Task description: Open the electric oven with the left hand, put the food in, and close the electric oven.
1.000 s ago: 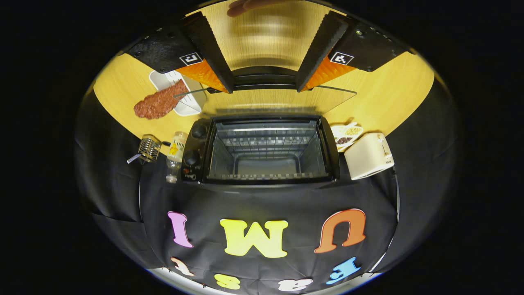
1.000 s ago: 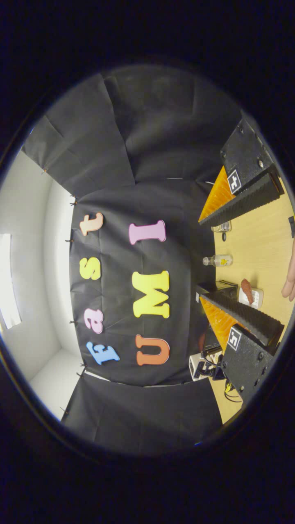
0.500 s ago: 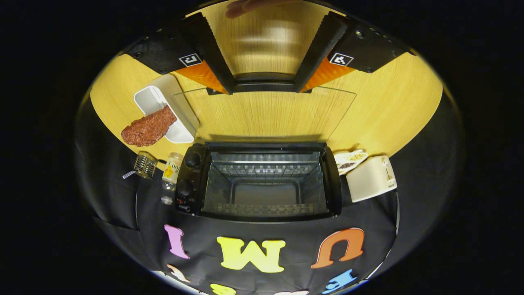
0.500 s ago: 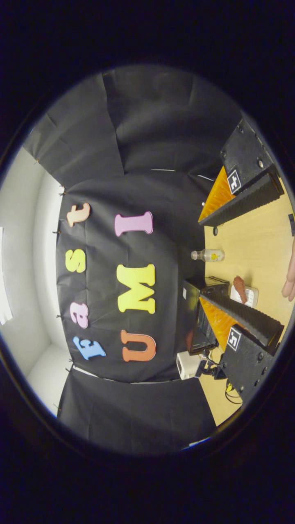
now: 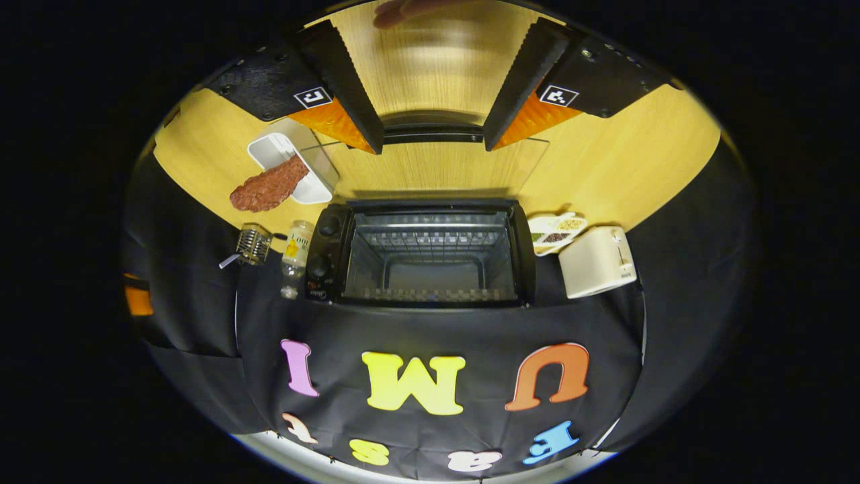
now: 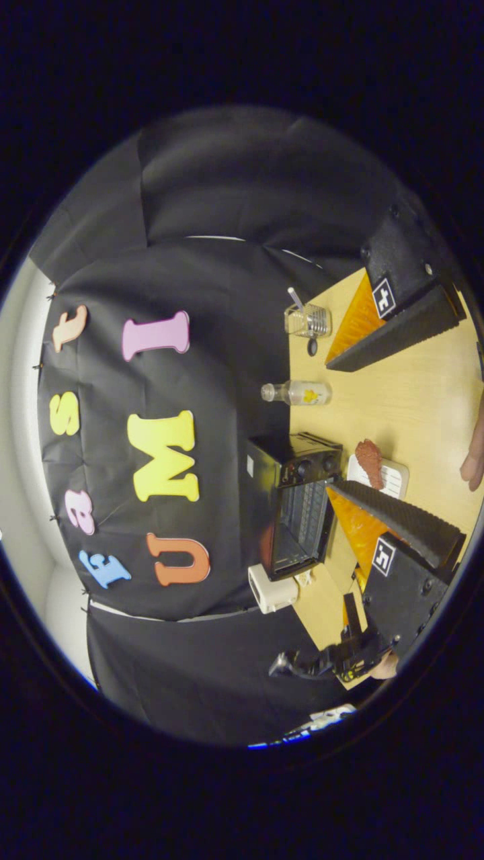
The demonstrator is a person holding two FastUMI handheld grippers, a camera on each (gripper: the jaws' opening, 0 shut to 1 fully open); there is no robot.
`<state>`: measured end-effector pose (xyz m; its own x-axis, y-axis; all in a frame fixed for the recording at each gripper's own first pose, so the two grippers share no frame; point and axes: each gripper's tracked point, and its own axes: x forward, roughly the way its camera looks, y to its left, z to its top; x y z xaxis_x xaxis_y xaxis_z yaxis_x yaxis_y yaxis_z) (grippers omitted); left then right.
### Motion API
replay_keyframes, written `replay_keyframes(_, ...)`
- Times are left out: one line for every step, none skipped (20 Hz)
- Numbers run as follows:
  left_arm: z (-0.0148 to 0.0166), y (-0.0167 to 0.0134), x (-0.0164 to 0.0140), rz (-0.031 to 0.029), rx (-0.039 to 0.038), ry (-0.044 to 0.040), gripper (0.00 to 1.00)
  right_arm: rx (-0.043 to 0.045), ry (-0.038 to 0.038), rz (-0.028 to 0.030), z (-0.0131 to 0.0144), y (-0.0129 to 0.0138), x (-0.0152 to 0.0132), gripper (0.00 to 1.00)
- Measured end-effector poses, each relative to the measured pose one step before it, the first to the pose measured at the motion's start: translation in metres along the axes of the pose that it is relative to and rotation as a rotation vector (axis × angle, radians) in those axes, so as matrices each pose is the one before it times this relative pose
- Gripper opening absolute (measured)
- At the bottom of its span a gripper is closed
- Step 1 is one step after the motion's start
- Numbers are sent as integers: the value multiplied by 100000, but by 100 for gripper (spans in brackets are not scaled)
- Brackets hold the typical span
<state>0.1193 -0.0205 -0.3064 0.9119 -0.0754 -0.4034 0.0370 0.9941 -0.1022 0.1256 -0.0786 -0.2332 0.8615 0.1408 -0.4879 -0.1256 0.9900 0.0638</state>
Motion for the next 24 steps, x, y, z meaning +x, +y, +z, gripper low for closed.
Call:
replay_keyframes(1042,185,-1243,343,346,-3296,96,1390,3743,1307,-788,-20,1095,100)
replay_keyframes(1307,91,-1429,-164,454,-3368,95,1386,3967,931,-639,-123,1022,100)
replay_keyframes(1500,25,-1384,-347,714,-3900,96,609,3626,1619,-660,75,1060,100)
replay_keyframes(1602,-103,-1393,-74,830,-3648,96,1156,2970,1205,-496,-26,1078,100)
replay_keyframes(1580,-54,-1307,101,1049,-3630,96,1467,4022,914,-776,-239,1293,100)
replay_keyframes(1601,84,-1254,314,1024,-3618,96,2044,4558,812,-680,-162,1177,100)
replay_keyframes(1430,219,-1146,873,530,-3526,95,1810,3258,1772,-498,-155,1073,99)
replay_keyframes(1398,214,-1063,1032,188,-2905,95,1929,3027,2113,-251,-158,1030,99)
replay_keyframes(1270,162,-896,633,50,-2623,95,3122,2600,1060,-175,-502,719,93)
replay_keyframes(945,302,-822,919,-804,-1498,95,3867,2852,2603,-152,-182,774,99)
replay_keyframes(546,303,-828,1104,-1106,-415,95,4028,2589,4375,-347,359,728,96)
replay_keyframes(507,178,-650,415,-488,-73,95,3643,3410,5628,-223,492,740,95)
replay_keyframes(206,265,-506,314,139,634,95,4606,1883,5085,108,382,789,90)
replay_keyframes(235,639,-623,1791,174,-176,95,3862,2292,1942,59,-218,699,89)
replay_keyframes(543,652,-378,1840,-143,-1317,95,3395,777,751,37,-512,600,83)
replay_keyframes(324,120,-351,122,-209,-759,95,1536,1384,1071,-137,-386,525,82)
replay_keyframes(9,-194,-445,-442,-444,-76,95,773,2185,1206,-477,-230,389,79)
replay_keyframes(-4,26,-240,-75,-905,200,96,1655,1295,1286,-143,-126,599,77)
replay_keyframes(216,-6,-262,-474,-347,-122,96,1575,1567,1357,-211,-85,587,76)
replay_keyframes(137,-193,-133,-994,567,-299,96,1846,827,1560,-98,106,570,75)
replay_keyframes(6,46,-17,159,419,-77,96,1241,941,2306,-149,261,509,72)
replay_keyframes(-153,239,-173,949,501,96,96,1356,1960,711,-339,-58,580,70)
replay_keyframes(49,-12,8,422,216,393,96,5648,328,670,-372,90,45,46)
replay_keyframes(-107,-134,3,50,-204,739,96,1424,529,230,772,78,105,22)
